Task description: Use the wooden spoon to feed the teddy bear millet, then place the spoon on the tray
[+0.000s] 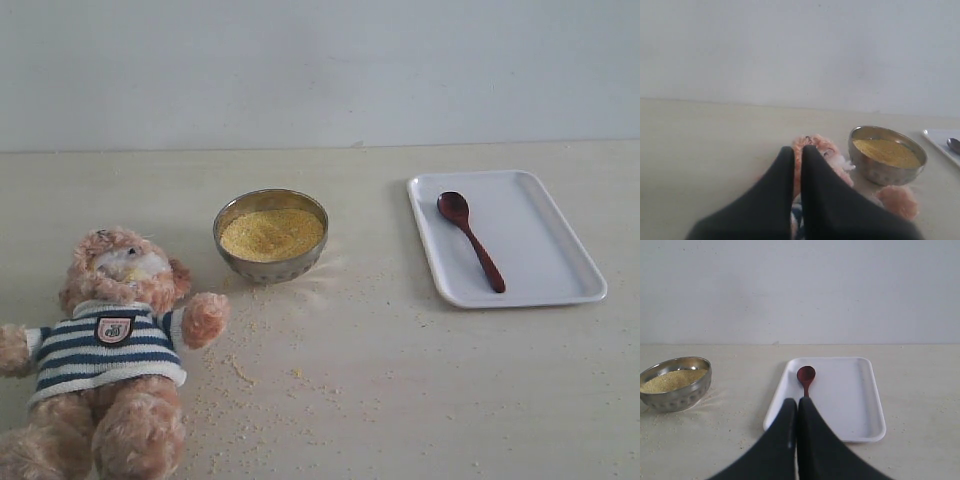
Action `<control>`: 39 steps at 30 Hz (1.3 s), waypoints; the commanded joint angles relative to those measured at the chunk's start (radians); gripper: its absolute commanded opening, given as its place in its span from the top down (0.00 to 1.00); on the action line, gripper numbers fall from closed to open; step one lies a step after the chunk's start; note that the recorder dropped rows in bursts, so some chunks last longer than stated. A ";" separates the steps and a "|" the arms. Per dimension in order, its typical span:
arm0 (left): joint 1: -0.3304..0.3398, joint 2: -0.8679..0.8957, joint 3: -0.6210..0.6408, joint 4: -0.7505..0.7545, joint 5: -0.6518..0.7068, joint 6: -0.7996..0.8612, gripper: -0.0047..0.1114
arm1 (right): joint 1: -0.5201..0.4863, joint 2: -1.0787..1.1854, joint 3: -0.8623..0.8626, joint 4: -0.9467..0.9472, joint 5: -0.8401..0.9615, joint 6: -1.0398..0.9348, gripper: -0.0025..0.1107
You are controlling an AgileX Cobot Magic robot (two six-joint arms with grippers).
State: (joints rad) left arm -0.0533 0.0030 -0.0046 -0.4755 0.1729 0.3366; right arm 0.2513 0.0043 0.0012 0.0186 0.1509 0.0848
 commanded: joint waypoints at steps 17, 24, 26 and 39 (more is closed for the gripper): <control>-0.005 -0.003 0.005 0.386 -0.091 -0.363 0.92 | -0.001 -0.004 -0.001 -0.001 -0.005 -0.005 0.98; -0.005 -0.003 0.005 0.386 -0.091 -0.363 0.92 | -0.001 -0.004 -0.001 -0.001 -0.005 -0.005 0.98; -0.005 -0.003 0.005 0.386 -0.093 -0.363 0.92 | -0.001 -0.004 -0.001 -0.001 -0.005 -0.005 0.98; -0.005 -0.003 0.005 0.386 -0.095 -0.363 0.92 | -0.001 -0.004 -0.001 -0.001 -0.005 -0.002 0.98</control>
State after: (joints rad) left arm -0.0533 0.0030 -0.0032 -0.0933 0.0932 -0.0265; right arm 0.2513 0.0043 0.0012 0.0186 0.1509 0.0848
